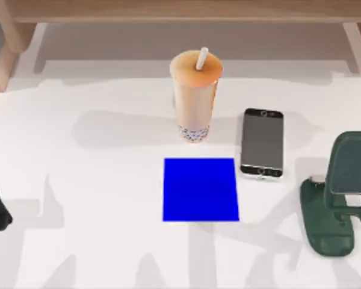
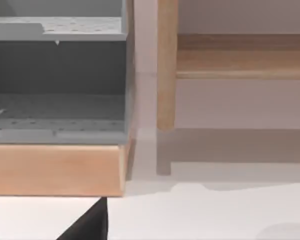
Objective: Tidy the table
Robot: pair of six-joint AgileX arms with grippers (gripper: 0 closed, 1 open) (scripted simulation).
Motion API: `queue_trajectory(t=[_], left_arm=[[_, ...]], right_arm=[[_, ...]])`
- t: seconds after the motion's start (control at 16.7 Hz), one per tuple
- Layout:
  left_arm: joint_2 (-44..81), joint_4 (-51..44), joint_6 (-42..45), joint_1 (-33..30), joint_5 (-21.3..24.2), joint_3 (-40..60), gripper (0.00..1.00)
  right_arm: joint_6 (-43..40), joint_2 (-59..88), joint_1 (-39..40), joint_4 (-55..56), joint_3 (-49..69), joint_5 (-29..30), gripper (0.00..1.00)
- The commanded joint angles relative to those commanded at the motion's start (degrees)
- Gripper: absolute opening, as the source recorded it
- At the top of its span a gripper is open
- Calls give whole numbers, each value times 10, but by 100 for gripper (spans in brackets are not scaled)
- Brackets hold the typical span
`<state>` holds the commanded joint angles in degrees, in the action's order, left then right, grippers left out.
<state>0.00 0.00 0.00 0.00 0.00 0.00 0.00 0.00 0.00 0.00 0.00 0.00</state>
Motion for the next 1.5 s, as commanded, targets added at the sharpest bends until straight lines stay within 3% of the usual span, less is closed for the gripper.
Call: queue_trajectory(t=[0.3, 0.54, 1.5], left_arm=[[0, 0, 0, 0, 0, 0, 100], [0, 0, 0, 0, 0, 0, 100], [0, 0, 0, 0, 0, 0, 100]], right_arm=[[-32, 25, -6, -17, 16, 0, 100], [-145, 110, -27, -77, 71, 0, 100], [-890, 596, -146, -418, 386, 1, 100]])
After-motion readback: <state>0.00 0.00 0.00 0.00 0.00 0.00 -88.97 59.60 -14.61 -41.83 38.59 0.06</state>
